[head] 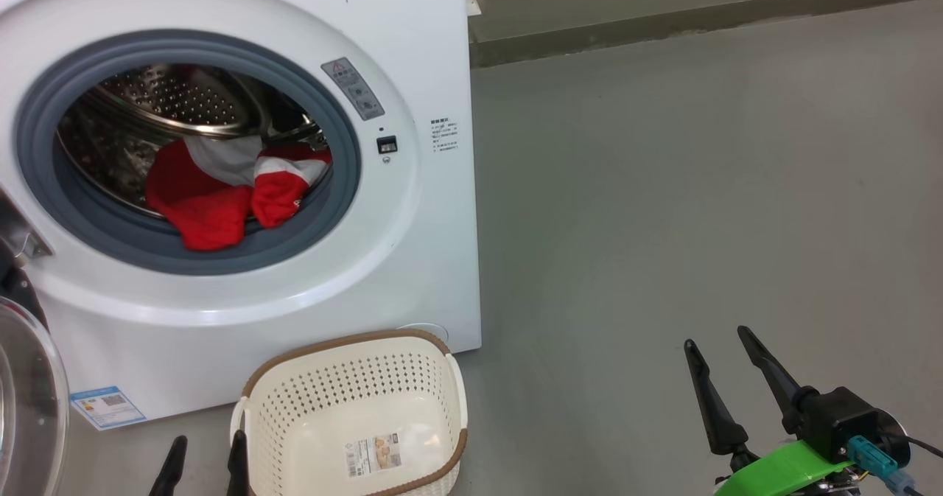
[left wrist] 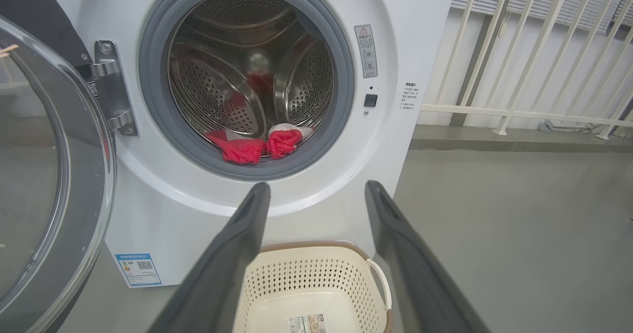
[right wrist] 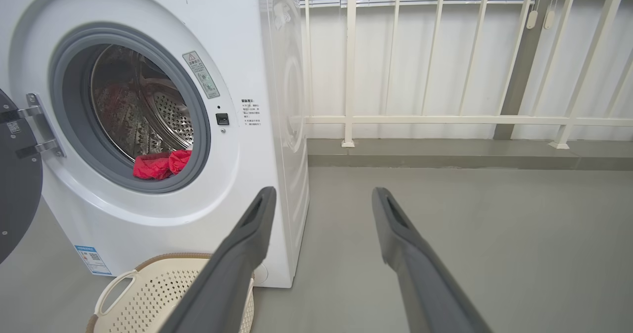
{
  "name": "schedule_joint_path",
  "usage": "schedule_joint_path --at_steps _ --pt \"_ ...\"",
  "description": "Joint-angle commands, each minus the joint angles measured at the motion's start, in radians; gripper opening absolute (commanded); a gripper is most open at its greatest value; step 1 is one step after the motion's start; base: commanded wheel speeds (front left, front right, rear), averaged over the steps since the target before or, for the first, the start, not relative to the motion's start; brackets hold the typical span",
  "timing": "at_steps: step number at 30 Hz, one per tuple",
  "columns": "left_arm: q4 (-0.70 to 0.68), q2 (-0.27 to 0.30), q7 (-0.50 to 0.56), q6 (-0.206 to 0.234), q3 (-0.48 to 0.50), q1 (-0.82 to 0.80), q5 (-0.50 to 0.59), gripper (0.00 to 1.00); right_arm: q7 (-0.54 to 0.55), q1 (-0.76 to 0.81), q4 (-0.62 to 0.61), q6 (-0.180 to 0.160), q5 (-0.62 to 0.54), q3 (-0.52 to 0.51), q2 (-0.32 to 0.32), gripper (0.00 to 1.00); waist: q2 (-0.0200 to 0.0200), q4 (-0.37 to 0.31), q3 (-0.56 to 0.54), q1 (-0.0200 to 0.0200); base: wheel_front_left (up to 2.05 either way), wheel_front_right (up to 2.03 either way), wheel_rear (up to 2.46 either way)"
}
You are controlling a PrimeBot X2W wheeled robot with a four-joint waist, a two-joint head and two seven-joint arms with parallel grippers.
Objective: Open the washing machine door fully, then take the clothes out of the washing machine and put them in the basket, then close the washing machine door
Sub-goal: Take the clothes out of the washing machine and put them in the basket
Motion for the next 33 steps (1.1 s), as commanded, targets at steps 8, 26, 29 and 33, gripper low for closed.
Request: schedule_joint_path --at_steps 8,26,29,33 --pt "0.005 0.002 -0.012 0.001 0.055 -0.034 0.022 1.0 -0.006 -0.025 -0.018 0.005 0.004 0.027 -0.004 1.0 -0.0001 -0.001 0.005 0.0 0.28 -0.28 0.0" --pt "0.004 0.001 -0.012 0.003 0.08 -0.055 -0.054 1.0 -0.006 -0.029 -0.028 0.005 0.018 0.036 -0.005 1.0 -0.0001 0.004 0.014 0.0 1.58 -1.58 0.0" --pt "0.005 0.001 -0.012 0.011 0.073 -0.053 -0.046 1.0 -0.006 -0.03 -0.027 0.005 0.02 0.038 -0.005 1.0 -0.0001 0.005 0.015 0.0 0.97 -0.97 0.0" --pt "0.007 0.001 -0.012 0.017 0.066 -0.053 -0.041 1.0 -0.006 -0.03 -0.027 0.005 0.02 0.039 -0.006 1.0 -0.0001 0.005 0.014 0.0 0.49 -0.49 0.0"
